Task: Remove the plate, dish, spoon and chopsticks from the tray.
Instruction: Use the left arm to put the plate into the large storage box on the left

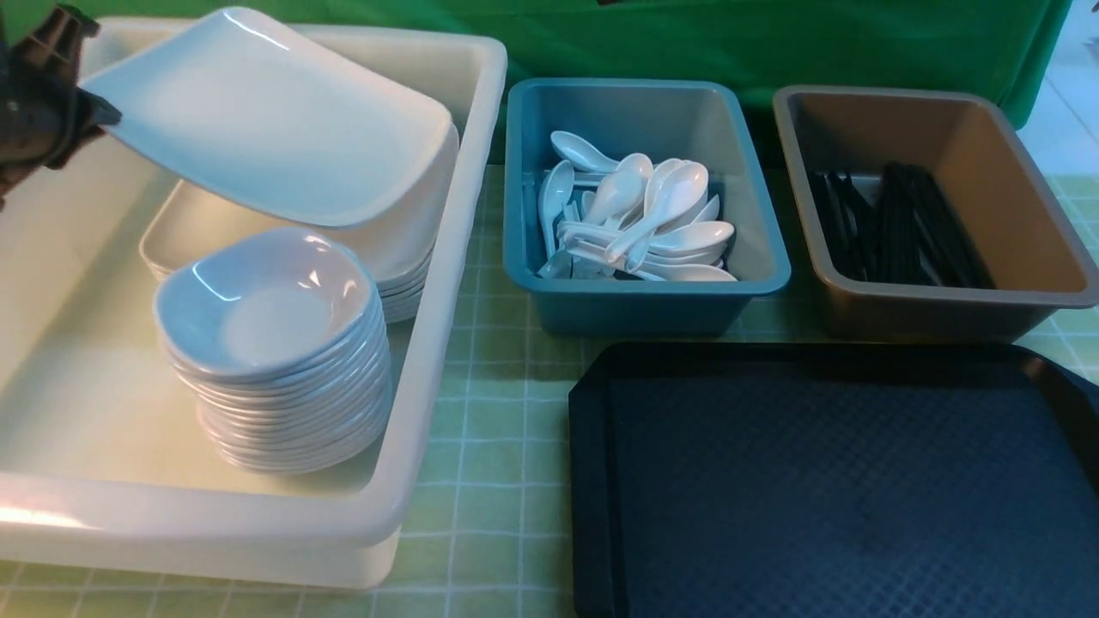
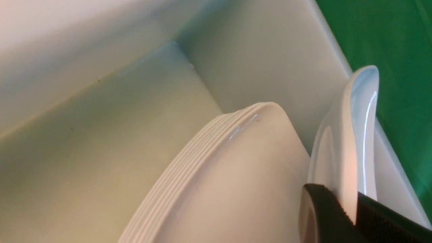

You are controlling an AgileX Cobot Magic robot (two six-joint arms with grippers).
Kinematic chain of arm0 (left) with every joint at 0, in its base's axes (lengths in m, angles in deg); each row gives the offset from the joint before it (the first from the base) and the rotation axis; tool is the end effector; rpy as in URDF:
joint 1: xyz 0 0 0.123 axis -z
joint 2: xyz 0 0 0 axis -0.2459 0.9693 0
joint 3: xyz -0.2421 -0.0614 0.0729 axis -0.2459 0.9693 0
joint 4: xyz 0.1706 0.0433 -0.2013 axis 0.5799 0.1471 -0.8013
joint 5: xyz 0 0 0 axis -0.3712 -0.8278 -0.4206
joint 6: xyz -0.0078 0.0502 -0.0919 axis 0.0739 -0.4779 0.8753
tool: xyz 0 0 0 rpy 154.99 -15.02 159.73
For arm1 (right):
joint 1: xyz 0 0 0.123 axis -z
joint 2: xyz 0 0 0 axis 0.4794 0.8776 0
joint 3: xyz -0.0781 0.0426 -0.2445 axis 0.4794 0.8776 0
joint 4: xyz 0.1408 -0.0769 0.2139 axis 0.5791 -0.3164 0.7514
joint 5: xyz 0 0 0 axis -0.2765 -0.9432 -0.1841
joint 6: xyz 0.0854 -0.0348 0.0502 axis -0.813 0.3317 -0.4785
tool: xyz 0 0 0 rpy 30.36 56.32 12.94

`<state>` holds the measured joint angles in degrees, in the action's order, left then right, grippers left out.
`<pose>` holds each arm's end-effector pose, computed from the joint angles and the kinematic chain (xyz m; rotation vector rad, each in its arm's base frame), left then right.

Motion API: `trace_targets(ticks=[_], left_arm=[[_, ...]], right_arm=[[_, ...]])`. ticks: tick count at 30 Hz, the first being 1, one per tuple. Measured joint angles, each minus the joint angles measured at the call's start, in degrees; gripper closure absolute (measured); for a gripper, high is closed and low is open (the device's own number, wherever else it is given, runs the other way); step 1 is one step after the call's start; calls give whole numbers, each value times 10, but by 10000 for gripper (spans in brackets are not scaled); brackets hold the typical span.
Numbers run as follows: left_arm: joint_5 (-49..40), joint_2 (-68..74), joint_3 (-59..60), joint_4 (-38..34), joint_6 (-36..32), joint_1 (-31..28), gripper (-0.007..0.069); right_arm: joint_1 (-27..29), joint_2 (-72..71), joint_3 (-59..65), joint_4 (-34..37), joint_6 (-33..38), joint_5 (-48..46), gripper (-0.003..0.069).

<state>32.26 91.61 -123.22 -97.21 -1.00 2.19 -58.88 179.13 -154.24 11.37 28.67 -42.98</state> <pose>0.4205 0.0735 0.2421 -0.9726 1.8666 -0.5405 0.3211 0.2375 0.4378 -0.9736 2.0089 0.6763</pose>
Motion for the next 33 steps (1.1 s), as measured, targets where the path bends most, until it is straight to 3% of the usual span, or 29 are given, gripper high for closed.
trace_targets(ticks=[8, 14, 17, 21, 27, 33], left_arm=[[-10, 32, 0, 32, 38, 10, 566], [-69, 33, 0, 106, 89, 11, 440], [-113, 33, 0, 136, 104, 11, 338], [-146, 28, 0, 171, 109, 11, 274], [-179, -12, 0, 243, 112, 11, 257], [-212, -55, 0, 263, 107, 11, 257]], right_arm=[[0, 0, -1, 0, 0, -5, 659], [0, 0, -1, 0, 0, -5, 657], [0, 0, -1, 0, 0, -5, 655], [0, 0, -1, 0, 0, -5, 652], [0, 0, -1, 0, 0, -9, 651], [0, 0, -1, 0, 0, -9, 651]])
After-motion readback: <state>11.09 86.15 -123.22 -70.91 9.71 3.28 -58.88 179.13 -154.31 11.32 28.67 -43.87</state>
